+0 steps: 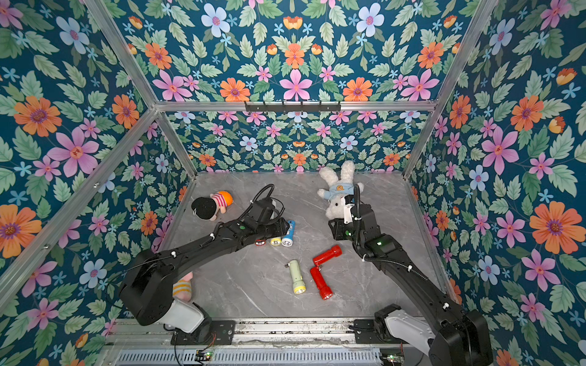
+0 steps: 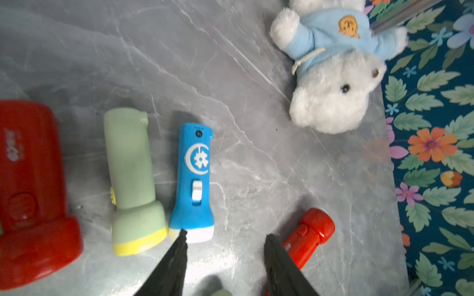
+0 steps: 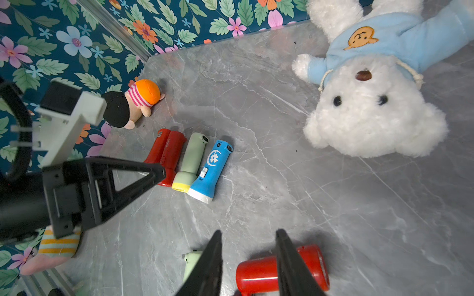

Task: Close the plug at the bottom of the flashlight
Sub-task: Place the flashlight at the center of the board, then pick up the flashlight from the center of the board.

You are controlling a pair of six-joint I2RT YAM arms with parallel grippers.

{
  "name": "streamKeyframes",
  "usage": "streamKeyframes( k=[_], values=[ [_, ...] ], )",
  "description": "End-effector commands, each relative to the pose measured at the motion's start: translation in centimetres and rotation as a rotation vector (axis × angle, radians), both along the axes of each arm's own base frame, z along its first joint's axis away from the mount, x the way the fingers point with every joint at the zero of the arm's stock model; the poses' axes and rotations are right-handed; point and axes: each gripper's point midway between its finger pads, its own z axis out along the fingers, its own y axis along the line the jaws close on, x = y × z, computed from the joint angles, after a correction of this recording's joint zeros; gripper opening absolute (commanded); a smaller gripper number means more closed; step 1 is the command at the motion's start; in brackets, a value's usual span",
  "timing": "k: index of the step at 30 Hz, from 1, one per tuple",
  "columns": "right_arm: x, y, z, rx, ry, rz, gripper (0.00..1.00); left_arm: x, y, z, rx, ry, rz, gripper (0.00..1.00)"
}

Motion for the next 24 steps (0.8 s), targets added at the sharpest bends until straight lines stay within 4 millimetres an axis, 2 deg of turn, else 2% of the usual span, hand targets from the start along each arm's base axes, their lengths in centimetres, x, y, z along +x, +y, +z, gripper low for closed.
streamKeyframes(
  k=[1,7,11,18,24],
  values=[
    [0.2,0.1,0.5,0.006,0.006,-0.004,0.43,-2.9,-0.2,-1.9,0.047,0.052,-0.04,0.52],
    [0.3,0.2,0.6,-0.001,0.026,-0.006,0.6,-8.0,-1.4,-5.0,0.08,0.117,-0.086,0.53],
    [0.2,0.5,0.8,0.03,0.036,-0.001,0.63,-10.2,-2.4,-6.4,0.084,0.158,-0.109,0.54],
    [0.1,0.4,0.6,0.024,0.039,-0.001,0.65,-11.5,-3.3,-9.2,0.14,0.213,-0.14,0.54],
    [-0.1,0.0,0.3,0.005,0.024,-0.011,0.67,-11.4,-3.7,-9.8,0.161,0.221,-0.152,0.54]
  ],
)
